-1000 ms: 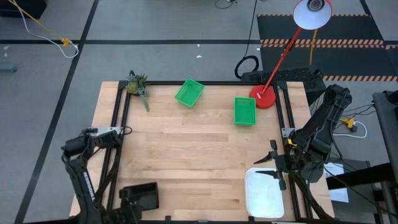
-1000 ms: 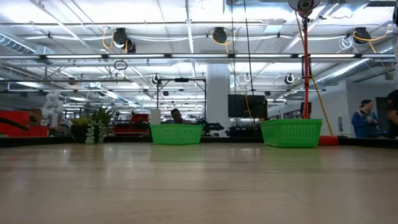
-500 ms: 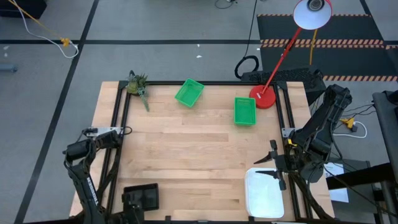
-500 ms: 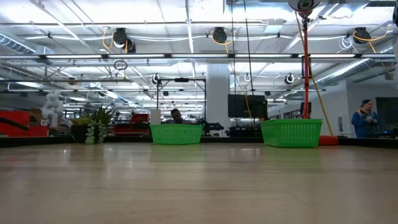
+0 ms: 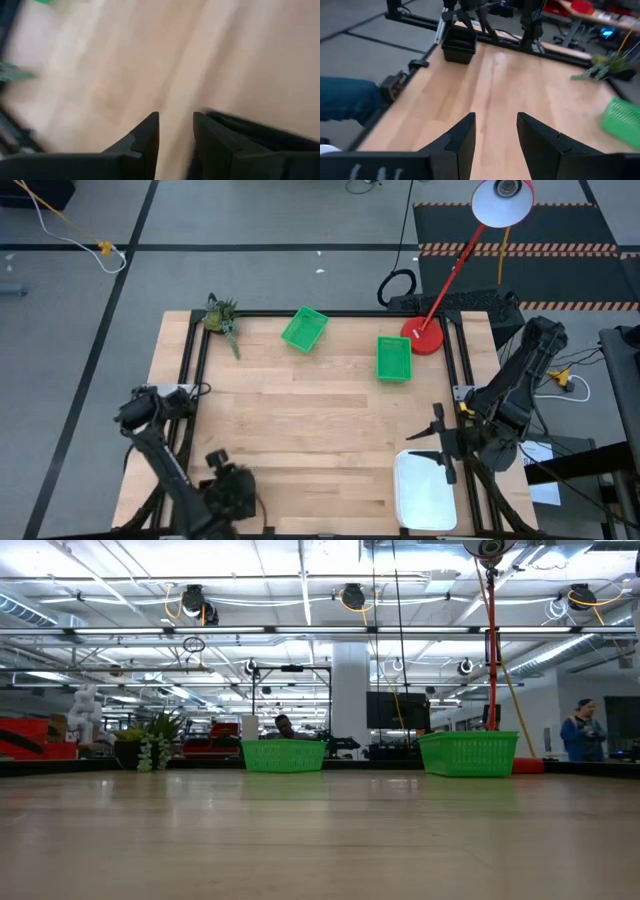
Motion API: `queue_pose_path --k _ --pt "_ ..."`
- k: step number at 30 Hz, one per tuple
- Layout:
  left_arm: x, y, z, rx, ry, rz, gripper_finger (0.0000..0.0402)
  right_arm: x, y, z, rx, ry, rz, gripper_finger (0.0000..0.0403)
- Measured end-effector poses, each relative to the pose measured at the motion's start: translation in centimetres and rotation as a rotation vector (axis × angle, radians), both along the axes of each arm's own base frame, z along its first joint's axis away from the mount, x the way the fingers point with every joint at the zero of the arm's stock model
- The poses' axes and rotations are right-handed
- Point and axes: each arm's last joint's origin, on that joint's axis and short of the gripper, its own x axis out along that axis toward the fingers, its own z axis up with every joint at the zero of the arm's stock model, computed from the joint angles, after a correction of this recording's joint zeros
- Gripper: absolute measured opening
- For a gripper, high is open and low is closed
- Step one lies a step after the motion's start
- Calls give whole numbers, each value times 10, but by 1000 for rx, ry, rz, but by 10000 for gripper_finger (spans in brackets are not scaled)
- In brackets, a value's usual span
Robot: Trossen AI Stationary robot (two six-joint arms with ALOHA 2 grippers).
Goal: Stack baskets by color
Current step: Stack the right black bin on top of the left black bins
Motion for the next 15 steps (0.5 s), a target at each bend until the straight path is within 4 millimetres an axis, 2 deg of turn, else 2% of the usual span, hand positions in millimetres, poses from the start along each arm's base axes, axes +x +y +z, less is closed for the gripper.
queue_pose_path --k 3,6,10,15 --pt "12 17 -2 53 78 -9 121 4 -3 1 -63 -13 -4 139" --pt "24 26 -15 19 169 -54 107 8 -7 3 -123 -31 -4 139" --pt "36 32 -32 -92 255 -111 63 12 -12 7 -188 -55 -8 139" --pt "42 35 -36 -168 302 -144 9 13 -21 11 -222 -69 -28 139"
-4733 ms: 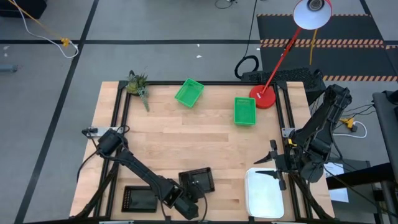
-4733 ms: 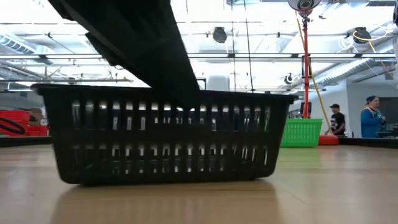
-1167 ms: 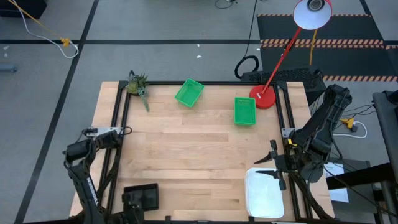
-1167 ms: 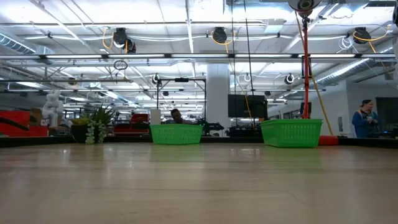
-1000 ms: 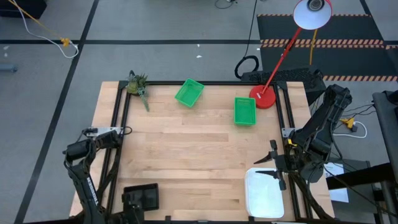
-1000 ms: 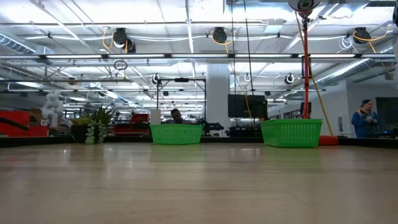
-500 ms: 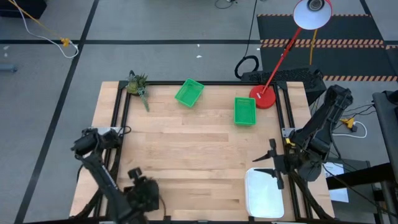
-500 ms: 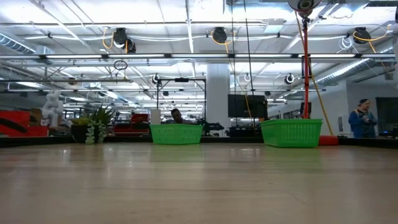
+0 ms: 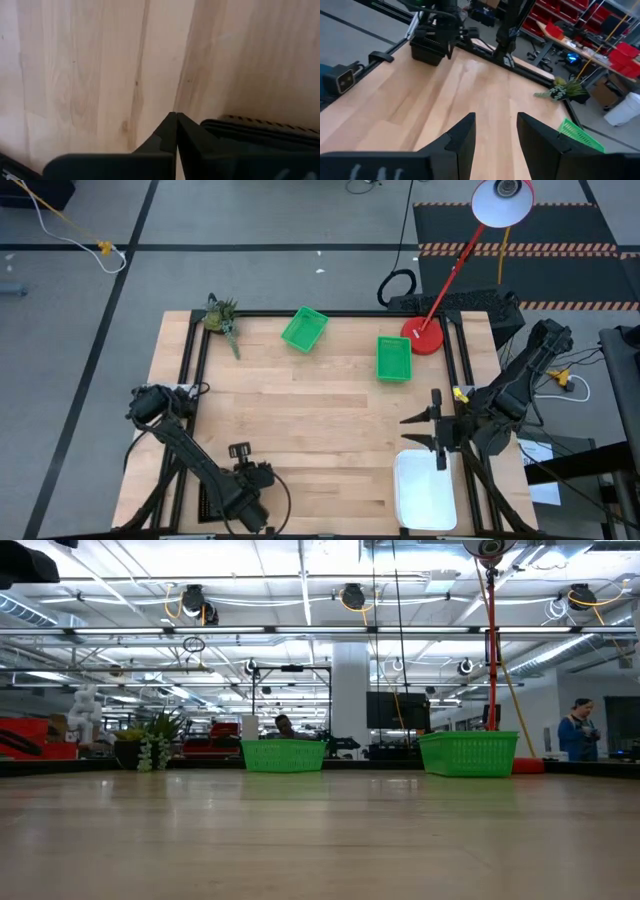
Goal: Stack baskets by color
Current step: Stack the right black bin on top of the left black bins, then stack the left green bin on top of the right green bins
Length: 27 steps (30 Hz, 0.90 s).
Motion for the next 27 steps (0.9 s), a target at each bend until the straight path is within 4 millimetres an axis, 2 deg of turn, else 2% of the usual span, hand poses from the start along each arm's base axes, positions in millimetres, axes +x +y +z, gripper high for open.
queue_pose_path --k 9,13,16,22,27 --pt "5 -7 10 -82 -24 -37 27 3 -13 6 -2 -29 -50 139" --pt "6 -10 11 -109 -32 -47 18 8 -18 9 -25 -54 -82 139" --pt "6 -7 16 -57 -41 -48 5 13 -24 12 -35 -73 -121 139" --pt "17 15 47 104 -253 -107 19 28 -43 14 -5 -83 -183 139" --pt "28 44 76 264 -383 -174 22 49 -58 8 17 -44 -186 139"
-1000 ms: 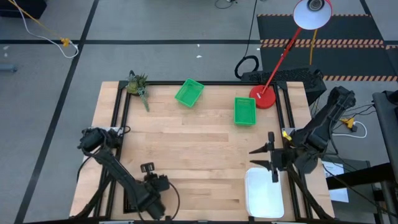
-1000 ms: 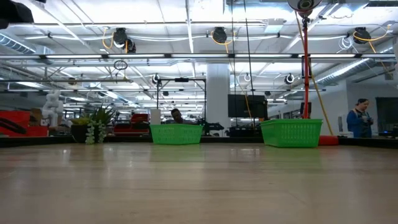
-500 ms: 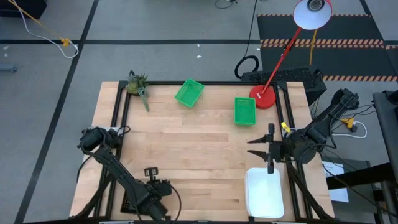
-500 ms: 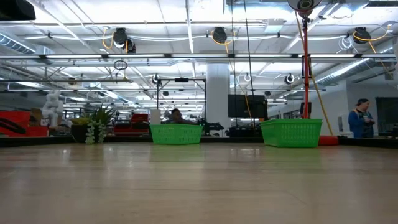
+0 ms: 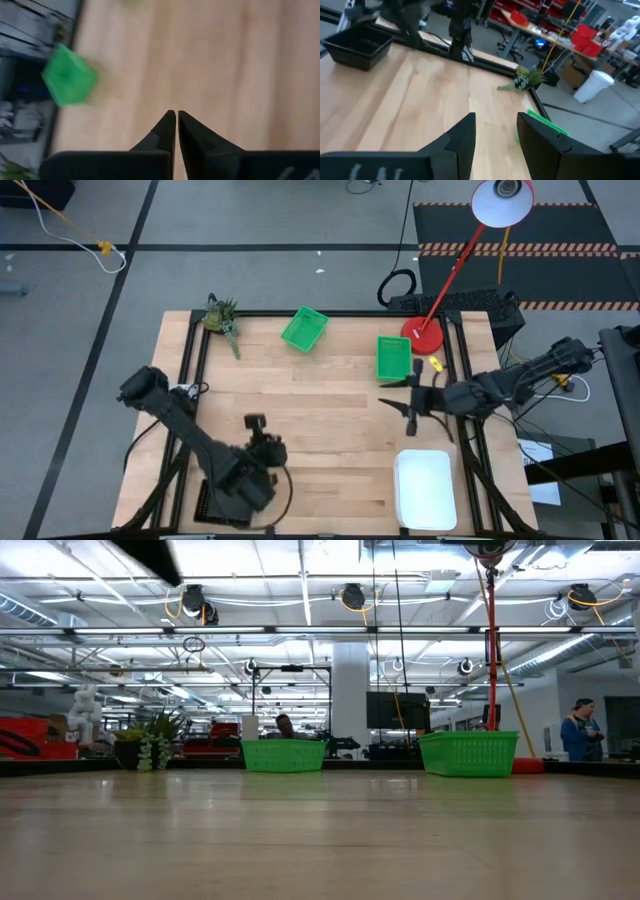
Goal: Stack baskets by color
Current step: Stack the left green bin on top of the right green bins
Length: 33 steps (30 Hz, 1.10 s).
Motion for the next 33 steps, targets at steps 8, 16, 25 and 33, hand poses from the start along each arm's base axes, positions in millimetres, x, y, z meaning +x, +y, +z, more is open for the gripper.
queue_pose_path --k 8,16,25,33 --pt "15 67 35 73 -119 94 3 30 -22 -16 12 84 33 139" --pt "51 151 15 66 2 87 77 36 -23 -26 -39 169 101 139" --pt "64 238 14 -3 89 4 130 23 -25 -26 -68 230 110 139" --pt "65 290 -8 -85 195 -26 132 10 -28 -16 -128 197 131 139"
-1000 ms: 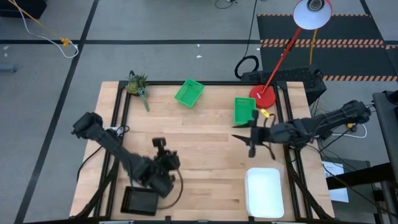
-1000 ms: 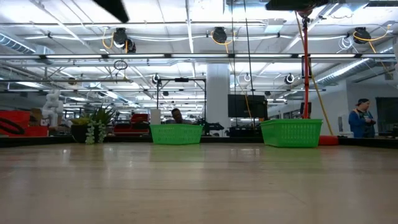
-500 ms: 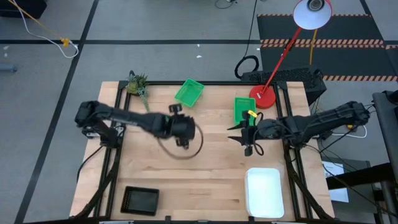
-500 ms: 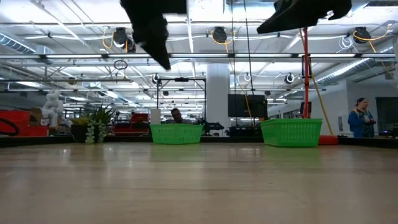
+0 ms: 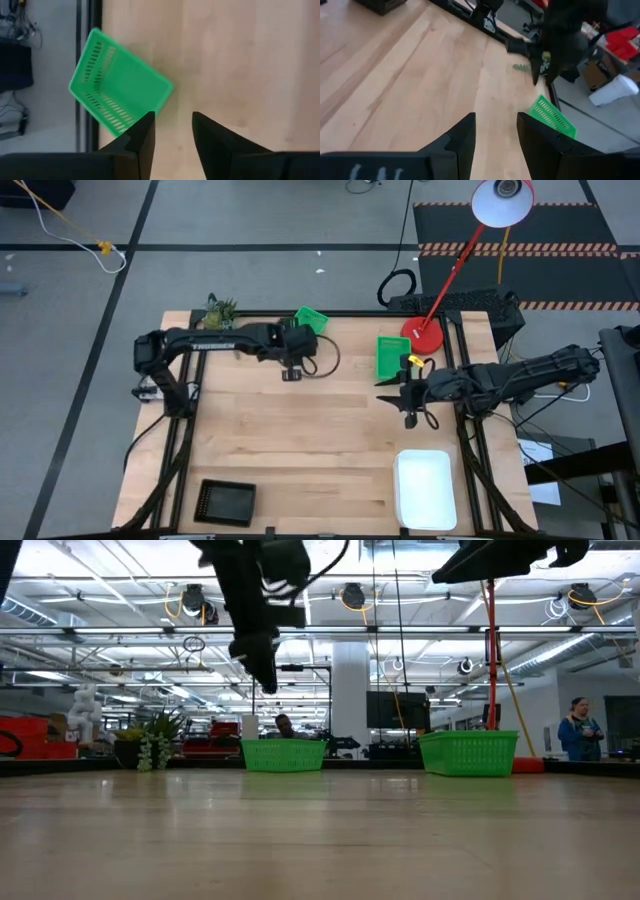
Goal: Stack baskets by color
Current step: Stack the left green bin on top of the right green bins
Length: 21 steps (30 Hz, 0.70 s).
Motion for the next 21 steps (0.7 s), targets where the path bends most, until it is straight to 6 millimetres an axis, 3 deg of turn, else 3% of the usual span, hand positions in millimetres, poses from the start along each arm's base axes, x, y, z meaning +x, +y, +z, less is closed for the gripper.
queue_pose_path --k 4,9,15,21 --pt "4 21 -18 2 57 -2 137 -5 -1 5 -30 -23 12 139" --pt "12 35 -36 13 83 -16 175 -9 -4 9 -56 -44 10 139" --pt "18 37 -56 -10 130 -23 221 -11 -11 11 -62 -54 -18 139" --pt "28 41 -80 4 160 -17 227 -11 -15 11 -63 -52 -43 139"
